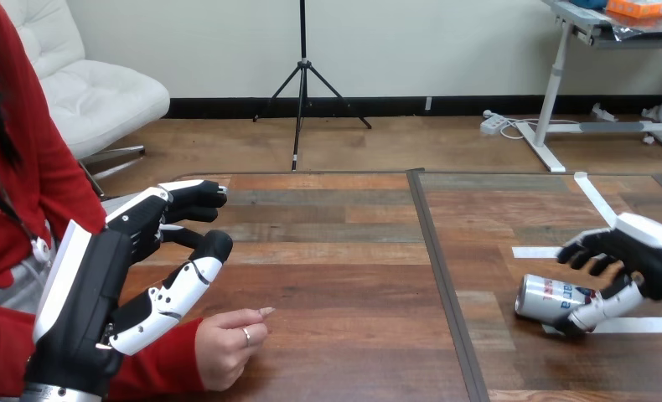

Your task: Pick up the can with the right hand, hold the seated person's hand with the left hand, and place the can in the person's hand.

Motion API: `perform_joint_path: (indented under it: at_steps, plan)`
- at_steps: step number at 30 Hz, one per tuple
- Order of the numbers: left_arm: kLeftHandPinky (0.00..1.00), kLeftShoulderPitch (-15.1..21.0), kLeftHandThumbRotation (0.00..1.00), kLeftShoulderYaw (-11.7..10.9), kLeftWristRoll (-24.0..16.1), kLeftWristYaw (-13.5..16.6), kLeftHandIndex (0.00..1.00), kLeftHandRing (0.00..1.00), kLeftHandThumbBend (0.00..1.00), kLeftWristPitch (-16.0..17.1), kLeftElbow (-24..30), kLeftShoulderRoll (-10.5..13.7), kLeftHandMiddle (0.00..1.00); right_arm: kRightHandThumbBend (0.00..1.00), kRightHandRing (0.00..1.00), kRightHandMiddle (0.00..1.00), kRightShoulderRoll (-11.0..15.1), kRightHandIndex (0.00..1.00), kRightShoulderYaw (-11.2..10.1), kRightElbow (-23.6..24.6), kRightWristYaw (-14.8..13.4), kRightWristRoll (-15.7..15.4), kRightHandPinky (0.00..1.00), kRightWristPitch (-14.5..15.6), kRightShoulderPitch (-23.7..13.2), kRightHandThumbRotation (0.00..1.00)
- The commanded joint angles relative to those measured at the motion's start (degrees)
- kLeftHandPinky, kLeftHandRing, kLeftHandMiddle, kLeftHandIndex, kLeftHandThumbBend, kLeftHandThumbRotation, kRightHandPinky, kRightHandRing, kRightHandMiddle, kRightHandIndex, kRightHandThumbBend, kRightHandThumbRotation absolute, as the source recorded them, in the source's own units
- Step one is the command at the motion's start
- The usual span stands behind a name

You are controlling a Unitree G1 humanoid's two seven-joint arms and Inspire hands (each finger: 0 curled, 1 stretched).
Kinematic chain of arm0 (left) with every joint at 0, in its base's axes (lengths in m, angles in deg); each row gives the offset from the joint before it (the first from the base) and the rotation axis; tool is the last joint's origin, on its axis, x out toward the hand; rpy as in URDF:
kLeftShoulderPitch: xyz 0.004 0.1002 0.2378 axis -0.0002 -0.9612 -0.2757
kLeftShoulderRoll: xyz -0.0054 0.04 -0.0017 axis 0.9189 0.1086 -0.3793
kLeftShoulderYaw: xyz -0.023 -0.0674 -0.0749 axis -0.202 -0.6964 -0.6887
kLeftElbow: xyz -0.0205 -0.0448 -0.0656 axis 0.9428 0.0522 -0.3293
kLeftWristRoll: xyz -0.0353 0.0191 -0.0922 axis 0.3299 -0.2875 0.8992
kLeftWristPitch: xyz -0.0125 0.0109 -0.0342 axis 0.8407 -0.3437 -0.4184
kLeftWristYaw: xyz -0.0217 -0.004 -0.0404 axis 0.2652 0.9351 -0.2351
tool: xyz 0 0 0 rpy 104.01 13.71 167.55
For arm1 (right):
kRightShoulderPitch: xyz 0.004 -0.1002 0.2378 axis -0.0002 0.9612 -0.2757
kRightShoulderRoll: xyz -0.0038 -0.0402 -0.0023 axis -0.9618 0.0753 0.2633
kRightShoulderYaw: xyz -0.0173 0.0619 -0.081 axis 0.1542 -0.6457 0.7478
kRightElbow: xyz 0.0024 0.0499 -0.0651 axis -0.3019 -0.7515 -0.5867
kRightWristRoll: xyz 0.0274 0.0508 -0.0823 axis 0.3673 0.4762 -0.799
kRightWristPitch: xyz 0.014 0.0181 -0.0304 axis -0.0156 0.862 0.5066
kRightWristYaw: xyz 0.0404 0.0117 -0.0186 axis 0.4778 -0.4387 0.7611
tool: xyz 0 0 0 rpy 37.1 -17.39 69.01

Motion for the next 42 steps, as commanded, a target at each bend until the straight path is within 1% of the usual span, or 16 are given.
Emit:
perform_joint_path:
  at_steps: [1, 6, 12, 15, 22, 25, 26, 28, 31, 34, 35, 42]
  plan:
    - [0.60, 2.02, 0.60, 0.14, 0.53, 0.07, 0.69, 0.71, 0.55, 1.26, 0.02, 0.62, 0.73, 1.00, 0.76, 0.79, -2.37, 0.78, 2.27, -5.64, -5.28, -2.17, 0.67, -2.02, -3.60, 0.23]
    - [0.60, 2.07, 0.61, 0.11, 0.66, -0.02, 0.69, 0.71, 0.55, 1.27, -0.05, 0.69, 0.73, 1.00, 0.76, 0.79, -3.50, 0.79, 3.73, -9.01, -7.47, -3.09, 0.66, -2.28, -4.75, 0.24]
    - [0.60, 2.27, 0.60, 0.06, 1.28, -0.32, 0.69, 0.72, 0.55, 1.87, -0.50, 0.84, 0.73, 1.00, 0.78, 0.81, -5.20, 0.80, 5.64, -12.07, -9.39, -4.59, 0.67, -1.38, -6.09, 0.26]
    - [0.61, 2.37, 0.59, 0.05, 1.76, -0.52, 0.69, 0.72, 0.54, 2.11, -0.71, 0.86, 0.73, 1.00, 0.78, 0.81, -5.95, 0.80, 6.28, -13.76, -10.47, -4.93, 0.66, -1.82, -6.55, 0.28]
    - [0.60, 2.44, 0.58, -0.20, 1.50, -0.44, 0.69, 0.71, 0.53, 2.52, -0.87, 0.87, 0.73, 1.00, 0.77, 0.81, -7.80, 0.81, 7.70, -17.58, -13.45, -5.85, 0.64, -2.67, -7.59, 0.31]
    - [0.61, 2.43, 0.58, -0.30, 1.50, -0.46, 0.69, 0.71, 0.53, 2.65, -0.88, 0.93, 0.73, 1.00, 0.75, 0.79, -8.61, 0.80, 8.11, -19.03, -14.47, -5.87, 0.62, -2.91, -8.01, 0.32]
    - [0.61, 2.43, 0.57, -0.33, 1.47, -0.45, 0.69, 0.71, 0.53, 2.66, -0.86, 0.94, 0.73, 1.00, 0.71, 0.76, -8.86, 0.80, 8.23, -19.46, -14.80, -5.87, 0.58, -3.02, -8.14, 0.32]
    - [0.61, 2.52, 0.57, -0.34, 1.20, -0.29, 0.69, 0.71, 0.53, 2.53, -0.80, 0.88, 0.73, 1.00, 0.68, 0.74, -9.43, 0.79, 8.50, -20.51, -15.35, -5.89, 0.55, -3.03, -8.50, 0.32]
    - [0.60, 2.56, 0.57, -0.41, 1.01, -0.15, 0.69, 0.71, 0.53, 2.46, -0.68, 0.83, 0.73, 1.00, 0.61, 0.68, -10.16, 0.79, 8.95, -21.68, -15.85, -6.09, 0.48, -2.73, -8.94, 0.32]
    - [0.60, 2.67, 0.56, -0.44, 1.09, -0.18, 0.68, 0.71, 0.52, 2.70, -0.77, 0.85, 0.73, 1.00, 0.62, 0.68, -10.73, 0.79, 9.52, -22.50, -16.28, -6.46, 0.48, -2.59, -9.32, 0.32]
    - [0.60, 2.70, 0.56, -0.46, 1.10, -0.19, 0.68, 0.71, 0.51, 2.79, -0.82, 0.86, 0.73, 1.00, 0.66, 0.71, -10.88, 0.78, 9.68, -22.68, -16.42, -6.56, 0.51, -2.65, -9.41, 0.32]
    - [0.60, 2.68, 0.55, -0.59, 1.24, -0.19, 0.68, 0.71, 0.49, 3.05, -0.94, 0.90, 0.72, 1.00, 0.75, 0.78, -11.90, 0.78, 10.70, -23.67, -16.88, -6.73, 0.60, -2.31, -10.06, 0.32]
